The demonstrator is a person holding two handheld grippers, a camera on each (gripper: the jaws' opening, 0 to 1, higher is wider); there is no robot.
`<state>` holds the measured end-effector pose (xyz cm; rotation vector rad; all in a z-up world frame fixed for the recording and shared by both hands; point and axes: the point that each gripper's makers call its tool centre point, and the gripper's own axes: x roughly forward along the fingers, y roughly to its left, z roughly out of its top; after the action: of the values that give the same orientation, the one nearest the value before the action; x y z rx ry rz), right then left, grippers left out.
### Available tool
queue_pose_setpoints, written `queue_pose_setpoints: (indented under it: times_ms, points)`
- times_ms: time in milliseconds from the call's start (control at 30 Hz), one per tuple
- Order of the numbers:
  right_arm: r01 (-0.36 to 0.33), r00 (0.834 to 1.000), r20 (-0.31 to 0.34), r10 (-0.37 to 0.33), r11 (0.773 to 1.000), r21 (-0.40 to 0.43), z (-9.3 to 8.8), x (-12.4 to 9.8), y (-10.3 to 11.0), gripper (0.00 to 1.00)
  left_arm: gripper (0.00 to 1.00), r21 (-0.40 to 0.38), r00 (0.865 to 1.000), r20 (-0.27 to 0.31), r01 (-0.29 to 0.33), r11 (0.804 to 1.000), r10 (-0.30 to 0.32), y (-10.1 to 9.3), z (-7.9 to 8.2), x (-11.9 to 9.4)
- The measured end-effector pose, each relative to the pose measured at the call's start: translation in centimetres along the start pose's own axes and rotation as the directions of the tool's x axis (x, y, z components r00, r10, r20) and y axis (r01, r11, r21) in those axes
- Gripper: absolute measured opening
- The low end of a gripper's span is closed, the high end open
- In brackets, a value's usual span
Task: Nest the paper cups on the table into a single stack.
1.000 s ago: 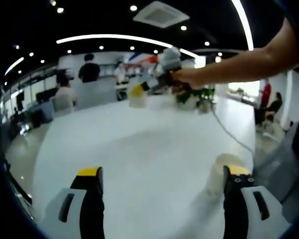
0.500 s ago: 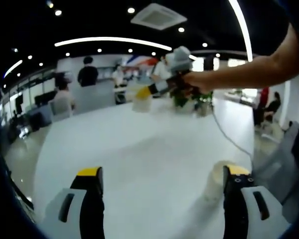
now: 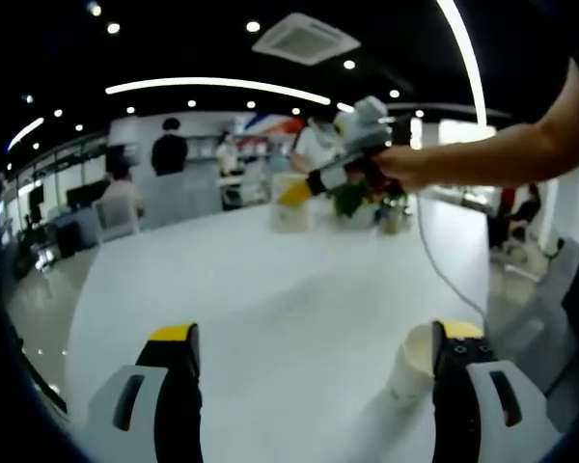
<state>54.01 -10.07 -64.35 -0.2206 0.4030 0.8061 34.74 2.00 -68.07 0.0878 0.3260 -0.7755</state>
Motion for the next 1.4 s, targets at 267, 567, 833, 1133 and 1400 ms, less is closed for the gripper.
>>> queue_pose_setpoints:
  times_ms: [267, 567, 833, 1133, 1400]
  points:
    - [-0.007, 1.0, 0.003, 0.007, 1.0, 0.002, 0.2, -1.4, 1.4, 0.36, 0.98, 0.005, 1.0, 0.001, 0.013, 1.0, -0.013, -0.8, 0.7, -0.1]
    - [-0.028, 1.0, -0.013, 0.029, 1.0, 0.002, -0.6, -3.4, 4.2, 0.37, 0.97, 0.007, 0.999, 0.017, 0.04, 0.999, -0.04, -1.8, 1.3, -0.2]
    - [-0.058, 0.998, -0.004, 0.058, 0.998, 0.039, -0.6, -5.1, 6.3, 0.37, 0.96, 0.004, 0.999, 0.023, 0.046, 0.999, -0.046, -2.5, 1.5, -0.3]
    - [-0.083, 0.997, 0.002, 0.083, 0.996, 0.039, -0.5, -7.5, 8.9, 0.36, 0.98, 0.017, 0.996, 0.025, 0.09, 0.996, -0.091, -4.0, 1.5, 0.0]
    - [-0.103, 0.995, 0.012, 0.102, 0.994, 0.038, -0.4, -9.4, 10.8, 0.36, 0.97, 0.005, 0.992, 0.024, 0.127, 0.992, -0.127, -5.1, 1.3, 0.2]
